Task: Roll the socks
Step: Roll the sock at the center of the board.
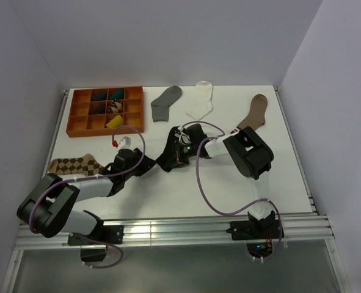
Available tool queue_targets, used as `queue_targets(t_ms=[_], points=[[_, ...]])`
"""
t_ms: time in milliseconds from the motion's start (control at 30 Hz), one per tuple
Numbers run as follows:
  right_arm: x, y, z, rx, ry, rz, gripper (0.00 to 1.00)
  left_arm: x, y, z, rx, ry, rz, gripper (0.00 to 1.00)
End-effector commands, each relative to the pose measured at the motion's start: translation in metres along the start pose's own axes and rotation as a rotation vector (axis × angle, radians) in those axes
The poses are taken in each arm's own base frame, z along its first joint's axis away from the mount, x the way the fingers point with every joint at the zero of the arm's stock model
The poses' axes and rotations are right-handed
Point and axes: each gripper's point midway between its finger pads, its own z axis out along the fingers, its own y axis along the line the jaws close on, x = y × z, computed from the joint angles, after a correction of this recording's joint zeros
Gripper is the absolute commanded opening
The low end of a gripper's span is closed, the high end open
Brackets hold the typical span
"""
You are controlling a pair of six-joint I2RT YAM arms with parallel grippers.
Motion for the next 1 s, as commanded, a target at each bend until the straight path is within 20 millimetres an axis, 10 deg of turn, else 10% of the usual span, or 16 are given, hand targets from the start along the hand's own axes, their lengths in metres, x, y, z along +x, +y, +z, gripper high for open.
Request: queue_targets(t_ms=[0,967], points=[[-0.002,-0.008,0.003,0.017,0.004,0.027,0.00,-0.005,-0.017,-0.003,0.093,-0.025,0.018,0.38],[-0.002,-0.012,0.005,0.026,0.011,0.041,0.00,-0.001,-0.022,0.025,0.106,-0.001,0.050,0.37]])
